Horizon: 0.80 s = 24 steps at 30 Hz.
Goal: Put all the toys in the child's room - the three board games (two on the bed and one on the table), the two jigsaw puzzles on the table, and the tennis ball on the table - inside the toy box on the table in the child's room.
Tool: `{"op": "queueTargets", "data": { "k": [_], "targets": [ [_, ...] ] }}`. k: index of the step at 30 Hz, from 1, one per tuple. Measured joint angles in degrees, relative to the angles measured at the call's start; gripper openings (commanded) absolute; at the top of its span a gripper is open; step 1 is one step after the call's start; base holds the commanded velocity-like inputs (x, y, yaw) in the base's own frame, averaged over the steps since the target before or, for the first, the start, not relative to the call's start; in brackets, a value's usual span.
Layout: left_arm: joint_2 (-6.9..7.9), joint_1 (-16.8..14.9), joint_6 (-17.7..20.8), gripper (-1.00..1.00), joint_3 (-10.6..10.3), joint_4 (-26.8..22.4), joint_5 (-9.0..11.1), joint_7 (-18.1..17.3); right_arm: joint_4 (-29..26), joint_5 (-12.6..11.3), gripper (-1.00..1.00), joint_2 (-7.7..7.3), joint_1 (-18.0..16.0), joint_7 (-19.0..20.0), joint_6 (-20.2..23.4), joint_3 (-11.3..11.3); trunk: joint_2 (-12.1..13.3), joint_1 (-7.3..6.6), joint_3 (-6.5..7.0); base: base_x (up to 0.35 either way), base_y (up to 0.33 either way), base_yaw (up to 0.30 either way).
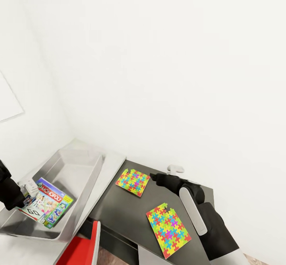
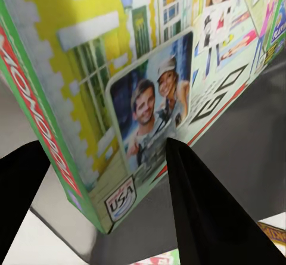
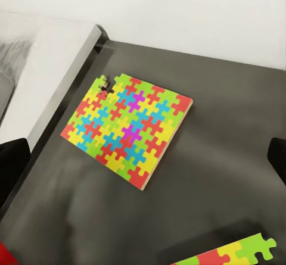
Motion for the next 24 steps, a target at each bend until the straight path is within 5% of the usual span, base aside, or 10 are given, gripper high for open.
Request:
{"op": "queueTargets", "data": {
  "k": [24],
  "targets": [
    [0.9, 0.3, -0.4, -1.0, 0.7, 1.0, 1.2, 0.0, 0.2, 0.0, 1.0, 0.06, 0.0, 0.0, 0.0, -0.1, 0.0, 0.0, 0.0, 0.0, 0.0, 0.0]
  ]
}}
